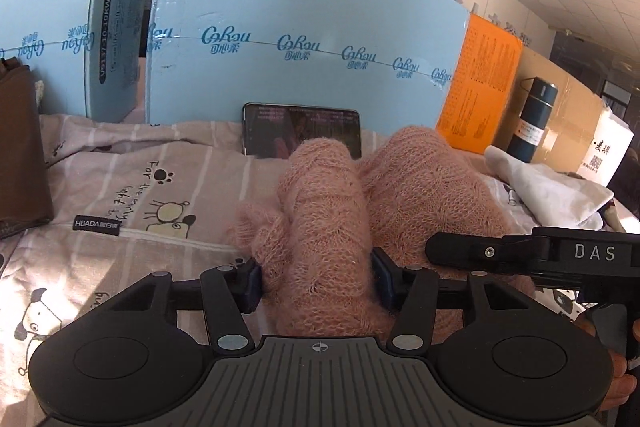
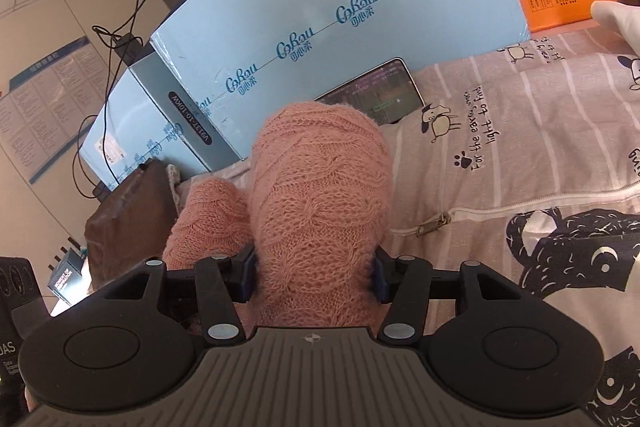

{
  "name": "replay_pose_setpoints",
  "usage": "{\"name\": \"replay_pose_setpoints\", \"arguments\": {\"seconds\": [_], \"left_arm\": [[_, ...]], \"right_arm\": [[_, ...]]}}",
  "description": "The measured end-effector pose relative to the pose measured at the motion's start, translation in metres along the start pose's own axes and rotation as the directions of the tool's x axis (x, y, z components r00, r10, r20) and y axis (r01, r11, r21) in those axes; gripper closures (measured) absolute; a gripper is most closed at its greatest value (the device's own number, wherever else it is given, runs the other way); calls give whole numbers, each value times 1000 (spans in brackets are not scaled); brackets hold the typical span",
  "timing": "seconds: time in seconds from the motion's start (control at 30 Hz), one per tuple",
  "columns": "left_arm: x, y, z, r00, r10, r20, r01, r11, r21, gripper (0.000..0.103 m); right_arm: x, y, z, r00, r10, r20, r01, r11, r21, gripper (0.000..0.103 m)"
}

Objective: Fold clothes
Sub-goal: 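Lift the pink sweater with both grippers and carry it onto the open bed, then lower the sweater onto the sheet and open both grippers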

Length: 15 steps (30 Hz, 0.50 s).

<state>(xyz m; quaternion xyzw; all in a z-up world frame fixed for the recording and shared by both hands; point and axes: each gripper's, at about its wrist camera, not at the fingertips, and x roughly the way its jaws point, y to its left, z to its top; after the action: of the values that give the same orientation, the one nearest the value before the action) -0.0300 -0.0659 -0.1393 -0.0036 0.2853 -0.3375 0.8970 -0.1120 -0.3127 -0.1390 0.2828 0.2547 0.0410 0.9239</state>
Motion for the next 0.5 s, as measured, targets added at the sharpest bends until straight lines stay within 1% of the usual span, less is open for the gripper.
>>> {"name": "replay_pose_setpoints", "arguments": {"seconds": [0.03,0.07,0.13,0.17,0.2,0.23,0.3,0.33,0.4,0.47,0.5], "left_arm": [[3,0,4,1000,-3,-9,3,1000,8,42],[7,2,8,1000,-11,-8,11,1000,11,41],[12,4,12,1000,-20,5,20,1000,10,31],[13,6,12,1000,-27,15,27,1000,-1,28],[15,11,11,998,-49,28,50,998,-24,23],[17,15,10,997,-72,42,74,996,-46,21],[17,25,9,995,-94,28,96,992,-77,19],[16,32,10,994,-102,32,105,989,-108,18],[9,47,13,992,-112,63,121,979,-166,17],[3,61,14,992,-88,85,104,972,-211,12],[0,69,15,993,-75,96,96,968,-233,11]], "right_arm": [[-1,-3,0,1000,-7,1,7,1000,8,51],[-2,-5,1,1000,-10,3,10,1000,13,49],[-4,-6,1,1000,-21,16,21,1000,14,40],[-5,-6,1,999,-39,29,38,999,7,33],[-6,-7,1,997,-66,47,66,998,-3,28],[-6,-7,2,994,-86,64,87,996,-12,26],[-9,-7,2,988,-115,105,119,992,-30,24],[-10,-6,2,984,-128,127,135,990,-44,23],[-12,-2,1,974,-139,180,157,984,-87,21],[-17,6,-4,962,-125,242,165,974,-153,21],[-19,11,-7,955,-106,275,164,967,-196,21]]}}
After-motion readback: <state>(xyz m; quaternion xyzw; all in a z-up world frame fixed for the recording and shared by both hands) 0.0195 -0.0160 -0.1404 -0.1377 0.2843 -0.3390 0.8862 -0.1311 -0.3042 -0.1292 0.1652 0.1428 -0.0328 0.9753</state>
